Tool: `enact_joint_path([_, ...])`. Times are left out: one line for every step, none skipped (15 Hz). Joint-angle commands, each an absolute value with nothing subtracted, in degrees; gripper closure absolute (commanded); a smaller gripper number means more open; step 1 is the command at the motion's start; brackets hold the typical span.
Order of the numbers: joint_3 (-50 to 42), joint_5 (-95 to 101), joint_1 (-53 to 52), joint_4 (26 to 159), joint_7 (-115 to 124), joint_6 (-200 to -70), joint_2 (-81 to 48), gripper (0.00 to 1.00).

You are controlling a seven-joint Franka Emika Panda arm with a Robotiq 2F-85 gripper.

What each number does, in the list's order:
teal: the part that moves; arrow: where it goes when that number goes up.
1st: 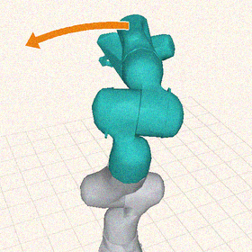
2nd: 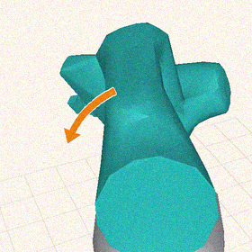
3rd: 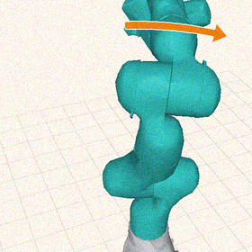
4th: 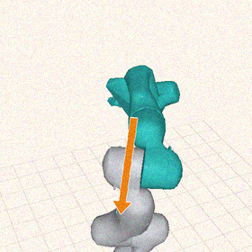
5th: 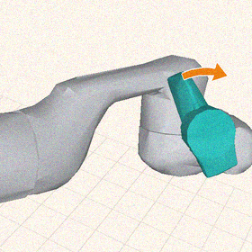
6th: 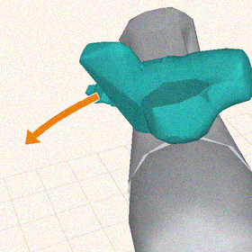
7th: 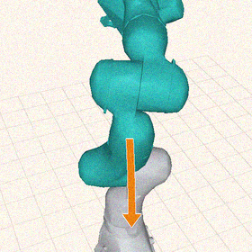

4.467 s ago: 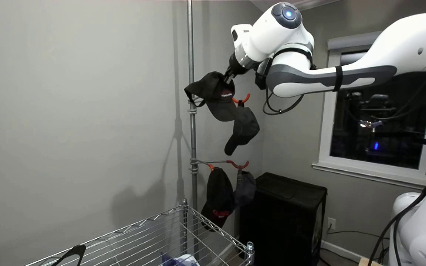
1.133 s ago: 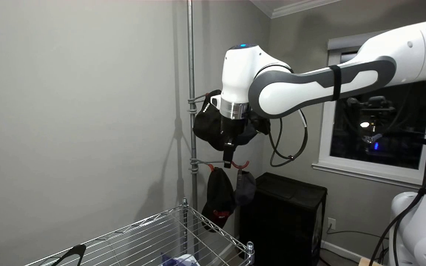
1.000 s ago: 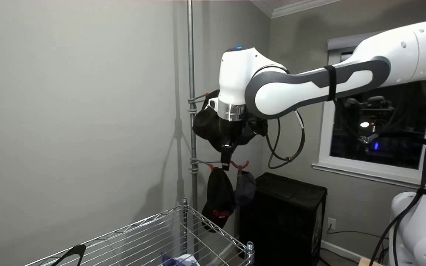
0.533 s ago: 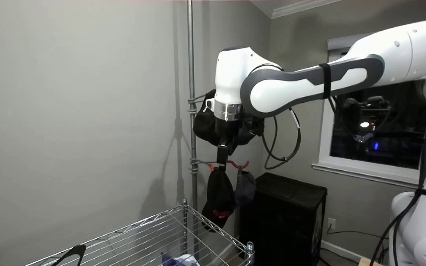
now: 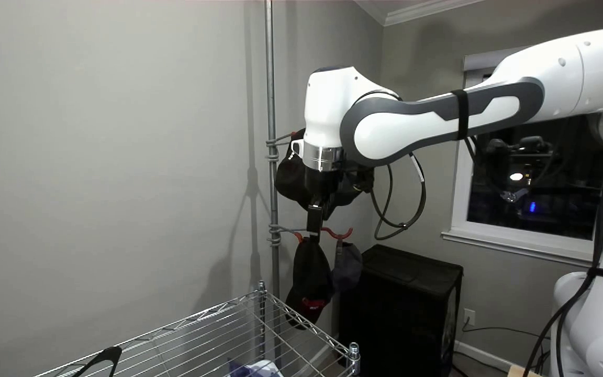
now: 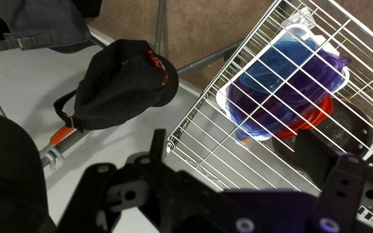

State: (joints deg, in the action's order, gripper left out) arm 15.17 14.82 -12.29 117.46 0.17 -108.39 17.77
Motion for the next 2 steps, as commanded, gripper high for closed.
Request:
enact_joint_path([15.18, 14.85, -12.35, 117.24, 0.22, -108.18, 17.67, 0.00])
enact_joint_path([15.18, 14.85, -12.35, 117.24, 0.22, -108.18, 17.67, 0.00])
